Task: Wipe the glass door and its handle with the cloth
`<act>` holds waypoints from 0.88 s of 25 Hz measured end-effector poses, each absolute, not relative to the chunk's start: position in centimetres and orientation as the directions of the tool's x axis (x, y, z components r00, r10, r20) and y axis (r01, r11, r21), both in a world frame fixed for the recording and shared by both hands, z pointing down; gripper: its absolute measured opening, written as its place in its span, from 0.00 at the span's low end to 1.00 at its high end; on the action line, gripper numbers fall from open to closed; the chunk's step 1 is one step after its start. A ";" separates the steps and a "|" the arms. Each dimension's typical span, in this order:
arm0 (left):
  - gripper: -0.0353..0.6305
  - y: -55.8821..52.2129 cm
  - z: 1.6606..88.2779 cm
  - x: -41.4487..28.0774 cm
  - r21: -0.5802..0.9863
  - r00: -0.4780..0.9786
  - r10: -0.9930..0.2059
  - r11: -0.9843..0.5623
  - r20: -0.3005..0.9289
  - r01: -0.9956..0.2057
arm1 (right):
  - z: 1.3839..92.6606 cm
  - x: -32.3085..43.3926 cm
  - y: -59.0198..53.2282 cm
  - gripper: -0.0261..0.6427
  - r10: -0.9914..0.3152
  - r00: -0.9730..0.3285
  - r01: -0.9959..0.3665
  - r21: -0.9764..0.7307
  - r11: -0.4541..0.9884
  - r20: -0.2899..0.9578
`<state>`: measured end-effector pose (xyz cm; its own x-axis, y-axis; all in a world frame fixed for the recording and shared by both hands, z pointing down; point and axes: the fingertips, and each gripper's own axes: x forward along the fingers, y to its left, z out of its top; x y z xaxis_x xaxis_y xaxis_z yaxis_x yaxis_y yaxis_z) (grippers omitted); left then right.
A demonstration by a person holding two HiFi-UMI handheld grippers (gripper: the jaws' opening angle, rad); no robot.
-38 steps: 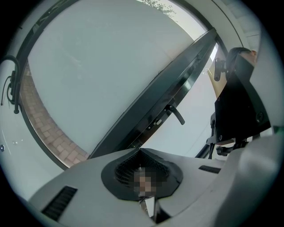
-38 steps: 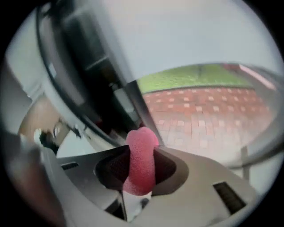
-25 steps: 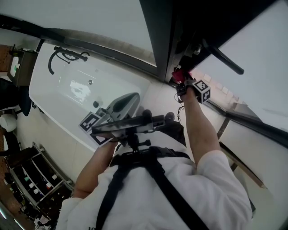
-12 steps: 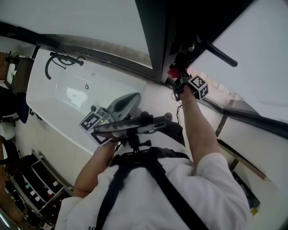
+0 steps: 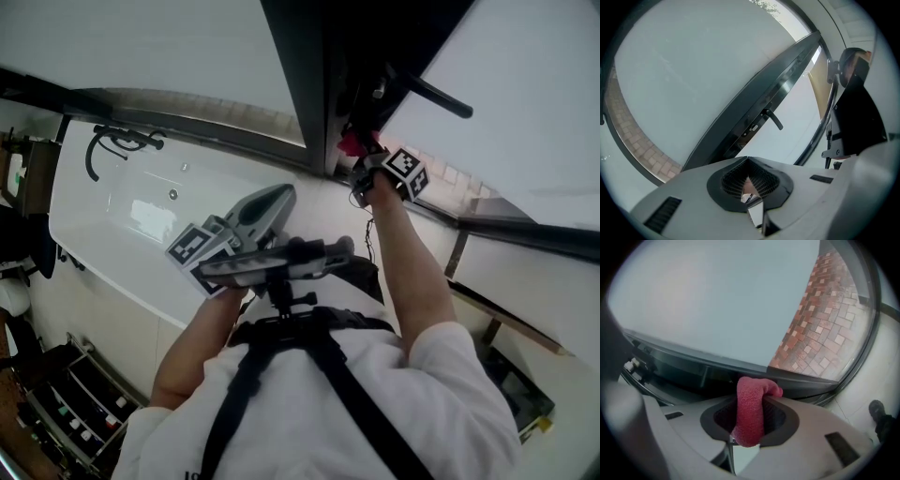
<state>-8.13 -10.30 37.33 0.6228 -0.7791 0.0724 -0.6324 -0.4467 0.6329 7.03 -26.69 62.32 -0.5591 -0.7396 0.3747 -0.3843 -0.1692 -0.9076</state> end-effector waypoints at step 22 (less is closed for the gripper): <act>0.03 -10.1 36.4 -7.0 0.649 0.695 -0.718 -0.517 0.026 -0.558 | 53.4 5.6 -26.7 0.20 -0.770 -0.595 -0.408 -0.912 0.041 0.232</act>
